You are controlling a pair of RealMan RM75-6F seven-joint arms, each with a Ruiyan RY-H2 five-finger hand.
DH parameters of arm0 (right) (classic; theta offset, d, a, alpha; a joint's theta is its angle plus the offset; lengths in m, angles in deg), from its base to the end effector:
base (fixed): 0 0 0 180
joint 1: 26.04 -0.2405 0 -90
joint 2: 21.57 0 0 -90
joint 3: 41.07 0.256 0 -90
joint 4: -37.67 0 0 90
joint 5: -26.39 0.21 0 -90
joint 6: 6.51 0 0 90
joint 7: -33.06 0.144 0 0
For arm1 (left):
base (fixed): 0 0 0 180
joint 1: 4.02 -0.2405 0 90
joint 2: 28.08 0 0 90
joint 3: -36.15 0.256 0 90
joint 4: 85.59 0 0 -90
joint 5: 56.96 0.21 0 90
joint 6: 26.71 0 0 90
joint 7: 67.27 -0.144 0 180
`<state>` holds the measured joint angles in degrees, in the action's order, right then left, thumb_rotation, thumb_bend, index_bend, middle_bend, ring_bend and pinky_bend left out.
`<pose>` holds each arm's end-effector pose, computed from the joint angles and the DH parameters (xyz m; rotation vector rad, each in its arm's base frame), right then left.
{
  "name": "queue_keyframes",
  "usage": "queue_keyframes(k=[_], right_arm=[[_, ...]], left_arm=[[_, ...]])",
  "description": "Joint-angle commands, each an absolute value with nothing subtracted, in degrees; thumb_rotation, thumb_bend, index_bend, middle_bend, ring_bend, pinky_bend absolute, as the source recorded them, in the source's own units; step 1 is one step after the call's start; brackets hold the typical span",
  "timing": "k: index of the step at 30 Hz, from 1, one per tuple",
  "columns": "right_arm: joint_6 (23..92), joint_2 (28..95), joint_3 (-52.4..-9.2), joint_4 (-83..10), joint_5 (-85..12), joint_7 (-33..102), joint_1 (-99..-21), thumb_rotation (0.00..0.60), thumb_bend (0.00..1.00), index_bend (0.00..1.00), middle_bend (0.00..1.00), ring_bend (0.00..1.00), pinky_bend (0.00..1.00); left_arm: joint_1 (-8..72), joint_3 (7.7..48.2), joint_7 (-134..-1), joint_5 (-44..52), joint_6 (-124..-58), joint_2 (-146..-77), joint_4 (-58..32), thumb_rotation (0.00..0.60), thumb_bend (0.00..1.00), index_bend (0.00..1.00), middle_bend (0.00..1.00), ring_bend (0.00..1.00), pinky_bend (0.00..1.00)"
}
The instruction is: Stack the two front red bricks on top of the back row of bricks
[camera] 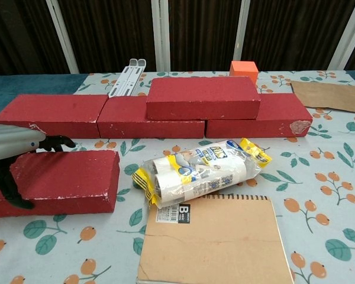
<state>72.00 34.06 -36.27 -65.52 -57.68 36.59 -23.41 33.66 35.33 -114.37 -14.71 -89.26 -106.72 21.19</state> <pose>-0.3110 -0.1455 0.1781 1.2953 -1.1327 0.8318 -0.1972 0.2662 0.0081 -1.8933 -0.9919 -0.4187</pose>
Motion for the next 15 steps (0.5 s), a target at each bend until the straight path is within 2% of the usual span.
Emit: queue_keyframes(k=[1,4,6,11,15], right_arm=[[72.4,33.2,-37.4,-65.1,-59.2,37.3,-23.4,0.600,0.06,0.00,0.03,0.00,0.00],[72.0,33.0,-37.4,-65.9,-57.5,36.9,-23.5,0.600,0.06,0.00,0.03,0.00,0.00],[72.4,33.3,-37.4,-65.9,-57.1,36.7,-23.6,0.600,0.06,0.00,0.03,0.00,0.00],[72.4,33.7,-37.4,-65.9,-56.1,36.5,-24.0,0.600,0.06,0.00,0.03,0.00,0.00],[72.2,33.9,-37.2,-65.8,-54.7,35.8,-24.3,0.600,0.06,0.00,0.03,0.00,0.00]], left_arm=[[34.7,35.3,-115.4,-16.0,-89.8,-106.5,21.9,0.600,0.00,0.15,0.27,0.18,0.22],[35.3,34.5,-115.4,-16.0,-90.7,-105.5,23.3,0.600,0.00,0.25,0.32,0.22,0.23],[35.8,33.6,-115.2,-15.9,-91.3,-104.1,25.0,0.600,0.00,0.28,0.33,0.23,0.23],[38.3,31.0,-116.0,-15.7,-91.7,-100.0,28.5,0.600,0.00,0.29,0.34,0.24,0.23],[42.7,27.9,-117.1,-20.7,-87.5,-94.6,31.5,0.600,0.00,0.28,0.32,0.24,0.23]])
